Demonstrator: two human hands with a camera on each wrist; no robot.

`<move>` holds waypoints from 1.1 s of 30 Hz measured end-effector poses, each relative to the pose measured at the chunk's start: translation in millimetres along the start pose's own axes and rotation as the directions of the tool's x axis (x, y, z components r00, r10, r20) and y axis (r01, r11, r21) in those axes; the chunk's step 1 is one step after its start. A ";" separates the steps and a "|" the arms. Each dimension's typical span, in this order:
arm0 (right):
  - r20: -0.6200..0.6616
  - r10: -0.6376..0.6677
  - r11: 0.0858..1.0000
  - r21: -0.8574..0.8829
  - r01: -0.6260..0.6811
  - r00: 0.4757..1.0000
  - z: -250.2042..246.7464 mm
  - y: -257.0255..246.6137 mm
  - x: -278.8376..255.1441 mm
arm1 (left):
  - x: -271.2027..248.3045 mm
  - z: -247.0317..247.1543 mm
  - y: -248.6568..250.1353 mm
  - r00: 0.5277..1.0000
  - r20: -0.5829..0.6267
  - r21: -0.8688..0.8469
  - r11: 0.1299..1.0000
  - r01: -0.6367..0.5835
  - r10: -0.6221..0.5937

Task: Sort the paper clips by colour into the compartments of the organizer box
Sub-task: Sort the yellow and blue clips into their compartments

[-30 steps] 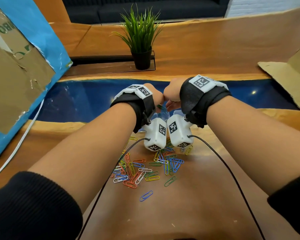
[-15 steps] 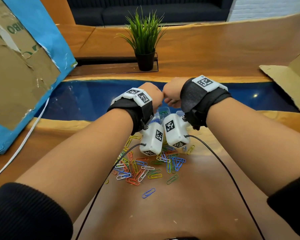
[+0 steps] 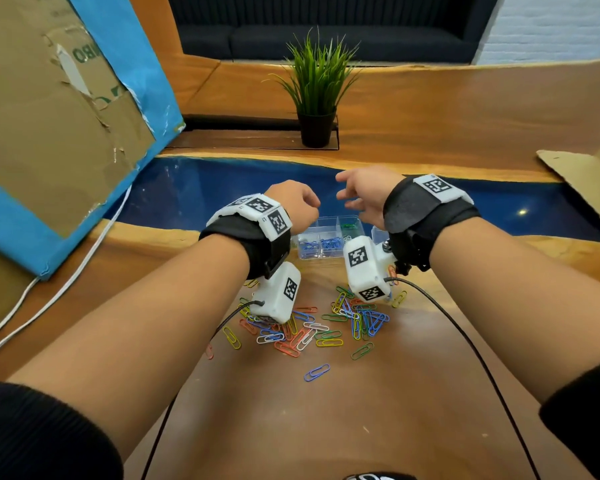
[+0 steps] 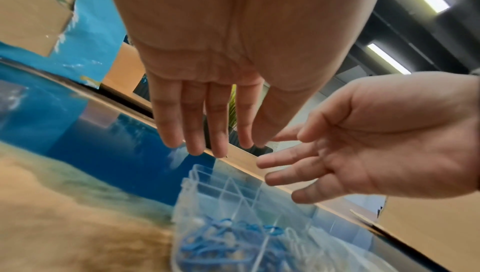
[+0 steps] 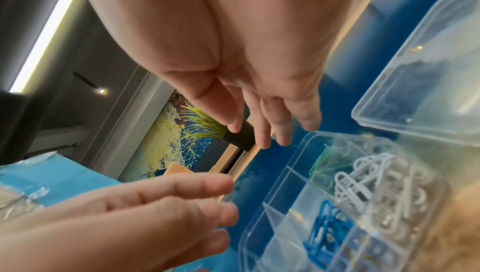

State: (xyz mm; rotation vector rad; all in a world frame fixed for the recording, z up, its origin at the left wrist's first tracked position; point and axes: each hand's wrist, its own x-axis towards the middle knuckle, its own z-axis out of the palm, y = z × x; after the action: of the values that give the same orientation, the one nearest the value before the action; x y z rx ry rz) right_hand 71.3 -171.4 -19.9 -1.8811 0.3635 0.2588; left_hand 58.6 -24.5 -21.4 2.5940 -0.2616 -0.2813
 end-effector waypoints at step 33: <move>0.368 -0.241 0.382 -0.815 0.436 0.898 60.4 14.4 -85.7 | -48.2 -8.2 -52.1 0.983 0.182 0.435 0.896 -0.094 0.014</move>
State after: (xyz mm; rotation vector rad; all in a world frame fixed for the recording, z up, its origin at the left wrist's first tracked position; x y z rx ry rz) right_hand -13.6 -108.3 -22.3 -2.8982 -0.4358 0.3860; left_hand 21.2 35.0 -33.9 3.0074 -0.5131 -0.4796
